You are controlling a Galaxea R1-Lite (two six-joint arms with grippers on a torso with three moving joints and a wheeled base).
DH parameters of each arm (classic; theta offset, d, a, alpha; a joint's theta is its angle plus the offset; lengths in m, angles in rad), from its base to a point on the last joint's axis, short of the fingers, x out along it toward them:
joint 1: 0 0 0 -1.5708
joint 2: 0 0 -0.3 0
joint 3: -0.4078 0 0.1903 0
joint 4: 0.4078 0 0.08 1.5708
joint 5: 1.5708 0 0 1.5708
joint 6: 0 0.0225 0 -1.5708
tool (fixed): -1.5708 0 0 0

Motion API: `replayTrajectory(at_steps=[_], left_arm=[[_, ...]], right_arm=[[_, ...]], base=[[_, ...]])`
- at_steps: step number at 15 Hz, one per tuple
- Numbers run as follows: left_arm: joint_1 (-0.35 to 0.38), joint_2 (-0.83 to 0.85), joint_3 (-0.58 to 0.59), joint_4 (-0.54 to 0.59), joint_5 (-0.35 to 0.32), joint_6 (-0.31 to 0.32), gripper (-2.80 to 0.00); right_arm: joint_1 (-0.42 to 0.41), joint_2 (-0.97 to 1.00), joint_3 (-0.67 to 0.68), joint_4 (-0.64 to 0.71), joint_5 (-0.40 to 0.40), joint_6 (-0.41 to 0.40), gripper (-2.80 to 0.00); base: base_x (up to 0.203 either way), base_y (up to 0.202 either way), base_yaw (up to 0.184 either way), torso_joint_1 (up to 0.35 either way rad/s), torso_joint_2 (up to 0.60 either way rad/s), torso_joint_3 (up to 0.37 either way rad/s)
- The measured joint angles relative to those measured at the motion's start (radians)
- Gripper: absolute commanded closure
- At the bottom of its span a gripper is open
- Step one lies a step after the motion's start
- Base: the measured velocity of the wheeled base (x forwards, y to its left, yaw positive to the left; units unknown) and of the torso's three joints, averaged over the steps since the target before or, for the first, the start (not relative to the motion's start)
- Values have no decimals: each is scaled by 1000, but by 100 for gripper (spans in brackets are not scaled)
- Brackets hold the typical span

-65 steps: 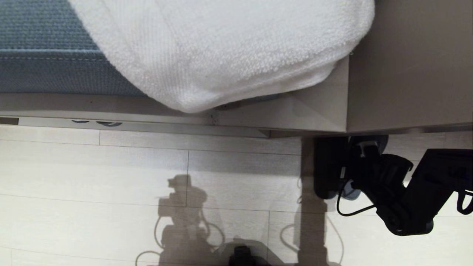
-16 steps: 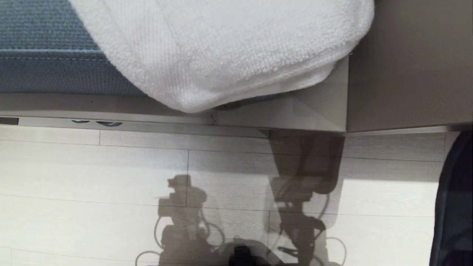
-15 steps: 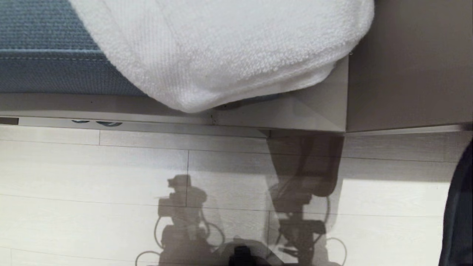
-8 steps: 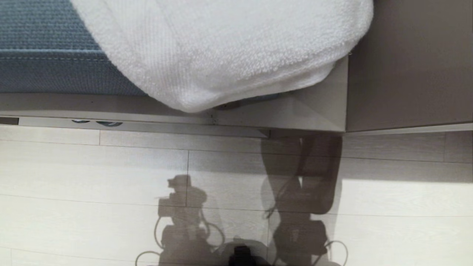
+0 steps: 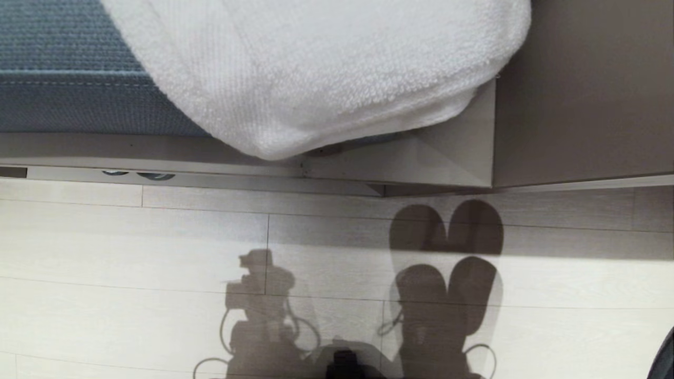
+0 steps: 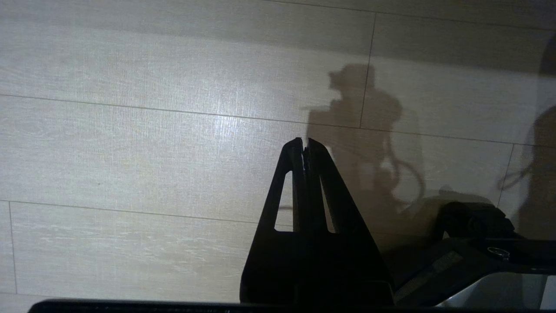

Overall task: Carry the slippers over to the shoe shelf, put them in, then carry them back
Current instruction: Place the slippers into the shoe cabinet

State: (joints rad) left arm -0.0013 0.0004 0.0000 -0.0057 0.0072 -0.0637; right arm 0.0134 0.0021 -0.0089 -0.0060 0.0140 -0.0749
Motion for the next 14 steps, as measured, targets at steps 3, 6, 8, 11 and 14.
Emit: replayTrajectory(at_steps=[3, 6, 8, 11, 14], left_arm=[[0, 0, 0, 0, 0, 1, 0], [0, 0, 0, 0, 0, -1, 0], [0, 0, 0, 0, 0, -2, 0], [-1, 0, 0, 0, 0, -2, 0], [0, 0, 0, 0, 0, -2, 0]], right_arm=[[0, -5, 6, 1, -4, 18, 0], [0, -6, 8, 2, -5, 31, 0], [0, -6, 8, 2, -8, 48, 0], [0, -6, 7, 1, -7, 40, 0], [0, -6, 7, 2, -12, 46, 0]], base=[[0, 0, 0, 0, 0, 0], [0, 0, 0, -1, 0, 12], [0, 0, 0, 1, 4, 158], [0, 0, 0, 3, 0, 193], [0, 0, 0, 5, 2, 195]])
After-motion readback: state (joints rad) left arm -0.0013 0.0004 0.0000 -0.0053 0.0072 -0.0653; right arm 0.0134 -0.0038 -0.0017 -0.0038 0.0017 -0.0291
